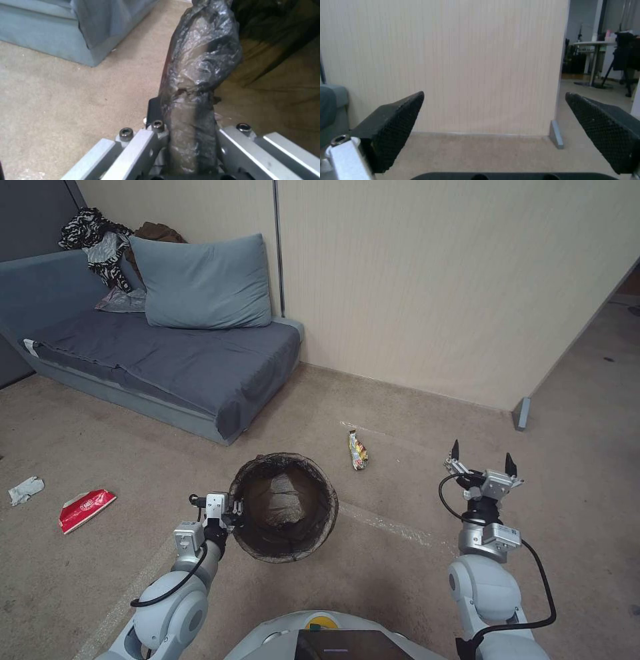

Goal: Pick up the trash bin, then pick up the garbage from the floor and place it into the trash bin.

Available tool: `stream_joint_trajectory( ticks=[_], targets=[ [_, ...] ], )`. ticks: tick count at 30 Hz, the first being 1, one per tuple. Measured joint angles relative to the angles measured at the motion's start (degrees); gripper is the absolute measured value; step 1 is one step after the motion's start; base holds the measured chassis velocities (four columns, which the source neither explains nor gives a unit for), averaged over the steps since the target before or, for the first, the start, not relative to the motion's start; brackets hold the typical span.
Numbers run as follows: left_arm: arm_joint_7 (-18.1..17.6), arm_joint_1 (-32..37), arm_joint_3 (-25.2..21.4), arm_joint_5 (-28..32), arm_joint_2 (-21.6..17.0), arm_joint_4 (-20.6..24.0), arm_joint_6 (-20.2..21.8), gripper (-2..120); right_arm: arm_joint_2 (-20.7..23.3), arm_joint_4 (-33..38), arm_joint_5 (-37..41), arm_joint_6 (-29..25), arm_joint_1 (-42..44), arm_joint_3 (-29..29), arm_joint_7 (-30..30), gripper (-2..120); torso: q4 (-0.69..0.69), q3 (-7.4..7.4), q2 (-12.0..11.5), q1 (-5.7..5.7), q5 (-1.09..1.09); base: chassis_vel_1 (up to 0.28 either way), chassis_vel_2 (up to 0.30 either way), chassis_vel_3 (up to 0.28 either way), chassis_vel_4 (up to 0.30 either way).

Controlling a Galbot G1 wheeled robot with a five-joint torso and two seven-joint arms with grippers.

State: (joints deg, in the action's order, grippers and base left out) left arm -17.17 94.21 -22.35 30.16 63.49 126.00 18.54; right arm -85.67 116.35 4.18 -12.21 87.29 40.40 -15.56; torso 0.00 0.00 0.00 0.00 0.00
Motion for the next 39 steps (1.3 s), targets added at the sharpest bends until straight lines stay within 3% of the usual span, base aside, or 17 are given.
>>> stream_joint_trajectory(
  ticks=[29,39],
  targets=[
    [-1.0,-0.4,-0.3,0.6,2.7,1.9,0.2,2,-0.2,-0.6,-1.0,0.2,-0.4,0.0,0.8,100,0.00,0.00,0.0,0.00,0.00,0.000,0.000,0.000,0.000],
    [-1.2,-0.9,-0.7,1.3,2.3,2.1,0.7,2,-0.3,-0.7,-1.1,0.5,-0.7,-0.2,0.9,100,0.00,0.00,0.0,0.00,0.00,-0.105,0.096,0.090,-0.099]
  ],
)
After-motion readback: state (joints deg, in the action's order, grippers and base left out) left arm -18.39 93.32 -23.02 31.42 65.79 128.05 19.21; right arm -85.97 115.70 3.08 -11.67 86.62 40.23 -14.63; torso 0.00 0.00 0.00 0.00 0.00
